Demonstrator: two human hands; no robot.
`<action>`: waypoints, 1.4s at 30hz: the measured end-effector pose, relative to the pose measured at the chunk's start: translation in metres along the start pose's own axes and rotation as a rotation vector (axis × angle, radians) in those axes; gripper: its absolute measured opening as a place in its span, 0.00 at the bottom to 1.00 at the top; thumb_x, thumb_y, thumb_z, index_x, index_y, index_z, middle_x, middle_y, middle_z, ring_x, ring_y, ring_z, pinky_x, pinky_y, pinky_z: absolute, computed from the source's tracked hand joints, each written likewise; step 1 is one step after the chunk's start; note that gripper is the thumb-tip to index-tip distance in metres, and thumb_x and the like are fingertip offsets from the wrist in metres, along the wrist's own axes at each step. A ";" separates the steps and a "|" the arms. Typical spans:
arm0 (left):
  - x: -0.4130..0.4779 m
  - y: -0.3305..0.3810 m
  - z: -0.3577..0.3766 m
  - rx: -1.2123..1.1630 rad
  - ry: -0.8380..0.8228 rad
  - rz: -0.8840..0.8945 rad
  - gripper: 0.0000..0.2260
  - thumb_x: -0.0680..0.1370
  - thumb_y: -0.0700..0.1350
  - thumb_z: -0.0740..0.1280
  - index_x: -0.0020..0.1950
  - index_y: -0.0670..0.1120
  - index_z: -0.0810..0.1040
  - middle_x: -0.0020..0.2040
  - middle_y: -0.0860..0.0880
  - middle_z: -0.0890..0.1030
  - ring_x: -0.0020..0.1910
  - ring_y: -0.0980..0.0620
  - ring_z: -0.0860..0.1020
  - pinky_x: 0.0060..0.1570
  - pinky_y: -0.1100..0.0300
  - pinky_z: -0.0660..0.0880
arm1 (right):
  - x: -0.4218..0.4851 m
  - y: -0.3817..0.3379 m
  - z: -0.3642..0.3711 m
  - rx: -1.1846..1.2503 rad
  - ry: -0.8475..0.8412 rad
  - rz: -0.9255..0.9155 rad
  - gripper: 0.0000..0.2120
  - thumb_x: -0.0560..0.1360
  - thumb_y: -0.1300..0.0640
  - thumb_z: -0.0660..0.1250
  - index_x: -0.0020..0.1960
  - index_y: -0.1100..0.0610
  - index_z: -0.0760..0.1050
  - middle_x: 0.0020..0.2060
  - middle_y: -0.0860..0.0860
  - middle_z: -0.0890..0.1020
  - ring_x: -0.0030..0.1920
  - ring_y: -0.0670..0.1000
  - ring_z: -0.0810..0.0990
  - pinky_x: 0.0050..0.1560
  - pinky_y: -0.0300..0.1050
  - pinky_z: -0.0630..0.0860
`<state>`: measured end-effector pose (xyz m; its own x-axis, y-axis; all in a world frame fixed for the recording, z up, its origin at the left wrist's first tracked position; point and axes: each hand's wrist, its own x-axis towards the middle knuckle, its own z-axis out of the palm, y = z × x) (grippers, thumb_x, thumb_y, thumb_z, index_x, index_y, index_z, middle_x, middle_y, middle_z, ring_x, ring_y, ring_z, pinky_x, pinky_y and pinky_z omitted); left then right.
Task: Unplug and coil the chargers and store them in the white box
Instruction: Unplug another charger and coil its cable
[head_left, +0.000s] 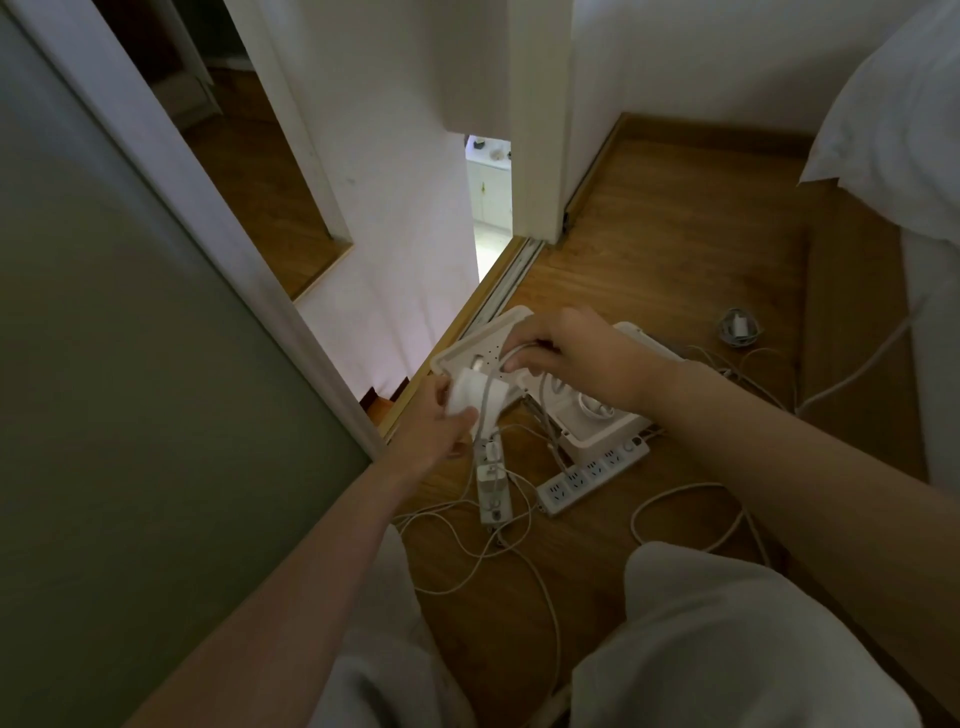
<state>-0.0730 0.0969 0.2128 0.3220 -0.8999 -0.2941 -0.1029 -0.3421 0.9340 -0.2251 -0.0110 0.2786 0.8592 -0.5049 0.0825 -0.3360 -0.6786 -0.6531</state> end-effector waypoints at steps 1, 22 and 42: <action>-0.003 0.001 0.002 0.025 -0.061 0.005 0.15 0.78 0.38 0.63 0.63 0.46 0.65 0.55 0.50 0.73 0.47 0.54 0.77 0.35 0.66 0.77 | 0.002 0.000 0.000 0.000 0.022 -0.002 0.08 0.77 0.57 0.63 0.51 0.58 0.80 0.38 0.49 0.79 0.37 0.41 0.75 0.37 0.29 0.70; -0.001 0.018 0.010 -0.590 -0.189 0.138 0.16 0.78 0.41 0.59 0.64 0.53 0.70 0.57 0.47 0.79 0.54 0.53 0.80 0.47 0.61 0.78 | -0.014 0.019 0.073 0.307 0.040 0.331 0.06 0.79 0.58 0.59 0.45 0.53 0.73 0.38 0.49 0.80 0.36 0.46 0.79 0.41 0.33 0.76; 0.025 -0.005 -0.008 0.022 0.508 0.077 0.18 0.75 0.40 0.69 0.61 0.47 0.66 0.60 0.46 0.72 0.57 0.48 0.75 0.51 0.55 0.79 | -0.021 0.002 0.081 -0.286 -0.209 0.100 0.15 0.82 0.50 0.51 0.54 0.54 0.74 0.46 0.51 0.81 0.45 0.51 0.79 0.44 0.46 0.75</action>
<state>-0.0565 0.0785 0.2022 0.7289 -0.6794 -0.0839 -0.1623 -0.2905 0.9430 -0.2127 0.0410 0.2147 0.8669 -0.4767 -0.1457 -0.4914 -0.7680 -0.4108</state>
